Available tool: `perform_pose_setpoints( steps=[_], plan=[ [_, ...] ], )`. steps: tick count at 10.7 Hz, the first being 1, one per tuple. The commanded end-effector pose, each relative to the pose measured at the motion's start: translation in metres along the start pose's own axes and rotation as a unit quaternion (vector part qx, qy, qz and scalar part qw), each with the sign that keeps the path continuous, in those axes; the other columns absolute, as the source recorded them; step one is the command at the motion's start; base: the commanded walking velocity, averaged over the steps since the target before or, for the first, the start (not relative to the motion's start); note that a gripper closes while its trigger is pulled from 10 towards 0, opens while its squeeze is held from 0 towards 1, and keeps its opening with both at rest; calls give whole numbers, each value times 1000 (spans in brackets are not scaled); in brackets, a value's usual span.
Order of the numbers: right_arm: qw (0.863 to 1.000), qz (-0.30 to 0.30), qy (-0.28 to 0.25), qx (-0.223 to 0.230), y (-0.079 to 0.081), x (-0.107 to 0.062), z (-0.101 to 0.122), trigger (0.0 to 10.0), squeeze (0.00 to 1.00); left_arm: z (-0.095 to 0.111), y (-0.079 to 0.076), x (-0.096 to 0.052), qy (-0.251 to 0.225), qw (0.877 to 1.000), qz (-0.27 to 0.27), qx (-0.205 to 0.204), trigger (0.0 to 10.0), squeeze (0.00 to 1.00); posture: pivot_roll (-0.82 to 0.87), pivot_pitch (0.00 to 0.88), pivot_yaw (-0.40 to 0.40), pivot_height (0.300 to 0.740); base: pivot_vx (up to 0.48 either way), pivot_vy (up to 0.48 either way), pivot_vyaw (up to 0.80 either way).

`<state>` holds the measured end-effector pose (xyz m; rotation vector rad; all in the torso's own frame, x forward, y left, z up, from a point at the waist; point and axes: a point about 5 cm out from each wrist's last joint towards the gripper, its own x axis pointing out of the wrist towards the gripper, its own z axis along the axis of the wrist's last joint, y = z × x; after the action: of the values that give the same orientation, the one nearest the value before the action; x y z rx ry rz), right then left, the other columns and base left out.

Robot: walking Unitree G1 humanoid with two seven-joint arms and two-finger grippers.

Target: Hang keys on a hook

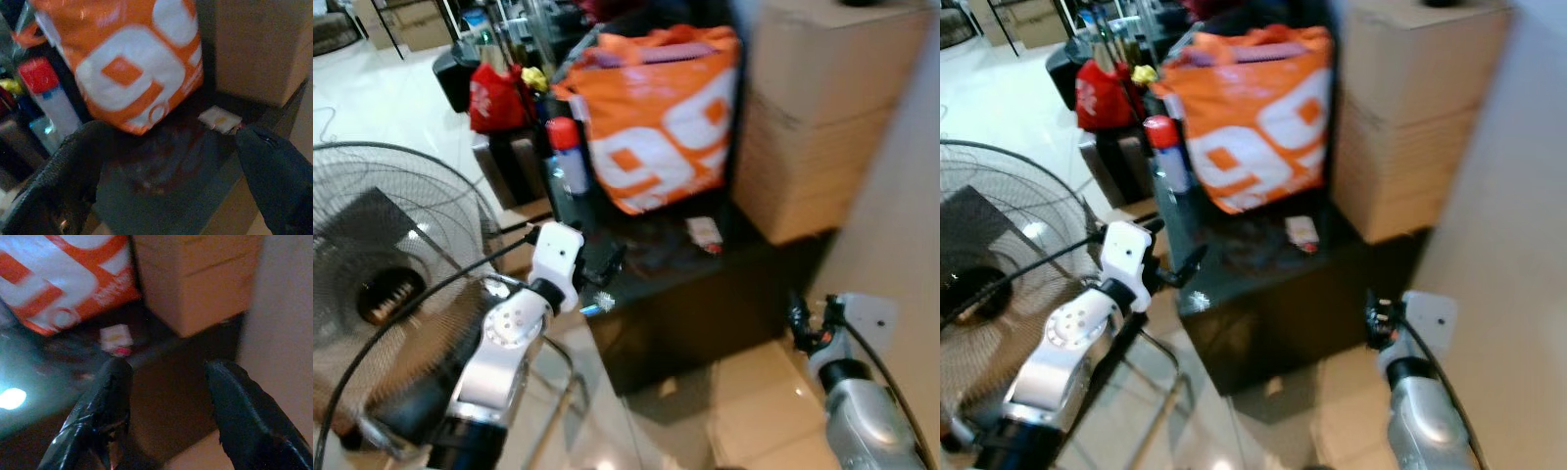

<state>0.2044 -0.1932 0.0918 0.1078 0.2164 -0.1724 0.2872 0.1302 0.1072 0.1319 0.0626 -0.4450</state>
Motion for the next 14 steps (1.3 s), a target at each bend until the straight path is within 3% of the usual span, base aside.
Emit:
perform_pose_setpoints(
  steps=[1,3,8,11,12,14],
  plan=[
    [1000,-19,-8,-2,-9,0,5,10000,0,4,-3,4,-6,1000,-9,2,10000,259,-208,33,147,740,349,0,-800],
    [999,-23,-17,-16,-12,-2,5,10000,0,4,-6,8,-9,1000,-22,3,10000,259,-218,27,155,740,347,0,-800],
    [999,-10,-33,-29,-12,2,12,10000,0,4,-9,12,-13,999,-31,8,10000,259,-215,3,134,740,348,0,0],
    [997,33,-13,-62,-9,8,9,10000,0,-4,-6,7,-7,1000,-14,5,10000,231,-208,5,121,740,0,0,0],
    [994,51,-6,-93,-8,8,7,10000,0,-6,-3,5,-5,1000,-5,8,10000,243,-208,7,118,740,0,0,431],
    [991,92,-2,-98,-1,13,6,10000,0,-6,-4,4,-6,1000,0,10,10000,247,-202,10,111,740,0,-480,800]
  ],
)
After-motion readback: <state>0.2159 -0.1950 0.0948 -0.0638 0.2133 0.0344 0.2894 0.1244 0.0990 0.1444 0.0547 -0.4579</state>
